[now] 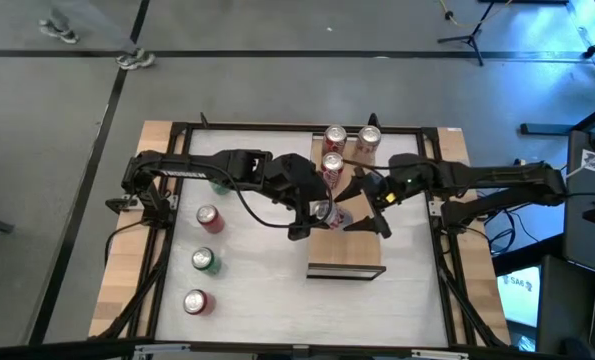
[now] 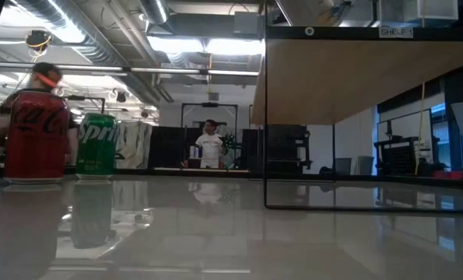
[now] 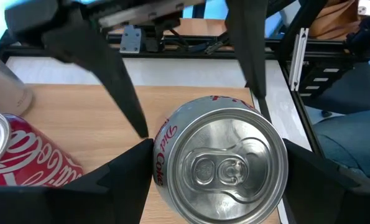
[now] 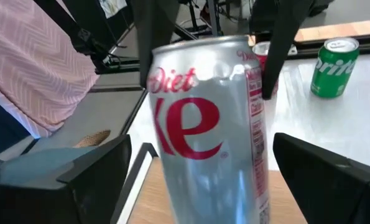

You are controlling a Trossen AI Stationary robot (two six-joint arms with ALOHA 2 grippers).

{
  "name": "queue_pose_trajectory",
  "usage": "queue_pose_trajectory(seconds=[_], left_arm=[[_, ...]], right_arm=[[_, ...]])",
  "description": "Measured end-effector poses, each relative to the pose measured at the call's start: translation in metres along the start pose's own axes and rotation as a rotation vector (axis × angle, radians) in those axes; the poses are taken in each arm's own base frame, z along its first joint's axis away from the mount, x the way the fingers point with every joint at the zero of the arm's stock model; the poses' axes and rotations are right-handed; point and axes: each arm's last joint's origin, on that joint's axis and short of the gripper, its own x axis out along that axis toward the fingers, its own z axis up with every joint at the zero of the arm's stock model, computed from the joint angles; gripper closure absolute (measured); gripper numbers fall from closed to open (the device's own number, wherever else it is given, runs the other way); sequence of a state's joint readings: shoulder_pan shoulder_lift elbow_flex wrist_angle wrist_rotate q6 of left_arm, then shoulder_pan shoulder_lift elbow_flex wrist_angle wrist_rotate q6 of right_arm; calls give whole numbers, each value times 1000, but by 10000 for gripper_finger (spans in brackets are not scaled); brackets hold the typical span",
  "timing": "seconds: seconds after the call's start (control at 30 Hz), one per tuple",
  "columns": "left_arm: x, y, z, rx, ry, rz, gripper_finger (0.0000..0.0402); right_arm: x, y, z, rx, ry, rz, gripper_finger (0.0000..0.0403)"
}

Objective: Place canned beverage on shelf
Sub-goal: Put the silver soda can on the shelf aligned with the other silver soda can

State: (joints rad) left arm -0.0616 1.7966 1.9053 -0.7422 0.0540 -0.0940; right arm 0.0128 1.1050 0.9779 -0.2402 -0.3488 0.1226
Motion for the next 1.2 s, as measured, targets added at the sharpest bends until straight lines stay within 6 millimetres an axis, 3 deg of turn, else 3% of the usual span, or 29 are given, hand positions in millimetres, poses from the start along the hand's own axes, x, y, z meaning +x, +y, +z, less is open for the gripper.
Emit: queue_pose_trajectory(seconds=[0.27,0.77,1.1,1.2], left_arm=[[0,0,0,-2,-5,12,118],[-1,1,1,-4,-10,39,118],[-1,1,0,-8,-5,35,118],[-1,1,0,-8,-5,35,118]], right_arm=[[16,-7,-6,16,48,-6,17],[22,-8,-5,-66,32,0,20],[29,-11,-5,-75,20,2,110],[29,-11,-5,-75,21,3,112]])
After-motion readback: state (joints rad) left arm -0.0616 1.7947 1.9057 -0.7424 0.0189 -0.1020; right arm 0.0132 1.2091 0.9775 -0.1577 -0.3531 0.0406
